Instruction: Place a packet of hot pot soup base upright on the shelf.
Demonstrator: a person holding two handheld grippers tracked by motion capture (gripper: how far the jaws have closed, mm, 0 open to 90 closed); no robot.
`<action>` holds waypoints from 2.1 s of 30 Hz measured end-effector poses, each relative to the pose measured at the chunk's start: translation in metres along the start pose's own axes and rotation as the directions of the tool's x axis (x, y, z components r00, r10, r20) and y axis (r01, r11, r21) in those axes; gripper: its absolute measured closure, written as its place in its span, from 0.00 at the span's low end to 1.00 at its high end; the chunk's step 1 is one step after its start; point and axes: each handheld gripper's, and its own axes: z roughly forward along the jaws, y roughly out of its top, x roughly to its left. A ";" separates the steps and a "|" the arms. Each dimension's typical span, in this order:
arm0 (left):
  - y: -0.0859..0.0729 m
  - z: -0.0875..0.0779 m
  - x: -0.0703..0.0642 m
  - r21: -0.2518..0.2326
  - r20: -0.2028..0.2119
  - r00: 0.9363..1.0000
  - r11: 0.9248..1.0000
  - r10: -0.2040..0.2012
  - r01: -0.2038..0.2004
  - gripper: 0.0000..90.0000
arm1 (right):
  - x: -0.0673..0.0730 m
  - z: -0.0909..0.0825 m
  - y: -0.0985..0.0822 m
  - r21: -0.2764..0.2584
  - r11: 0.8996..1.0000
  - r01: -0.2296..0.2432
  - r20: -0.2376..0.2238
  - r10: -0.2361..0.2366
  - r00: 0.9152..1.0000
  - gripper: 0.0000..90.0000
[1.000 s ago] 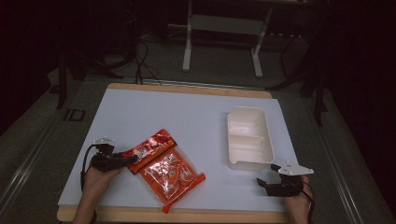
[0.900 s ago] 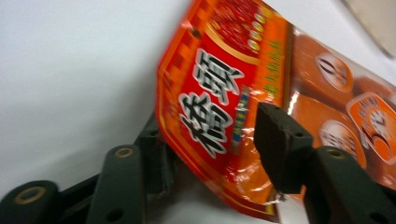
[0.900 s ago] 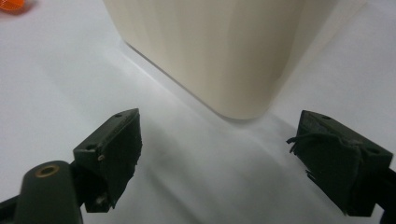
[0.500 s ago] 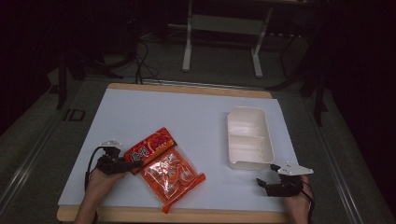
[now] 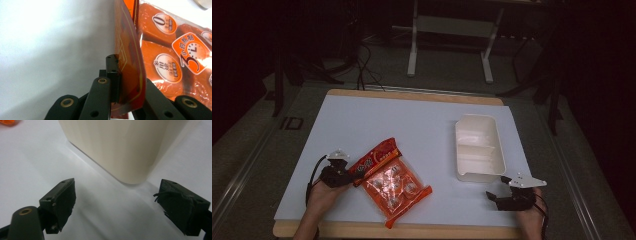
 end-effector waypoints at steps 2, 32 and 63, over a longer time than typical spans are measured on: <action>0.004 -0.002 -0.001 -0.019 0.001 1.000 1.000 -0.001 0.001 0.99 | 0.000 0.000 0.000 0.002 1.000 0.002 0.000 -0.002 1.000 0.16; 0.114 -0.062 -0.044 -0.214 0.062 0.989 0.969 0.135 -0.119 1.00 | 0.002 0.002 0.002 0.008 1.000 0.008 -0.010 -0.008 1.000 0.16; 0.177 -0.079 -0.090 -0.255 0.002 0.962 0.931 0.272 -0.263 1.00 | 0.003 0.004 0.004 0.006 1.000 0.015 -0.013 -0.015 1.000 0.16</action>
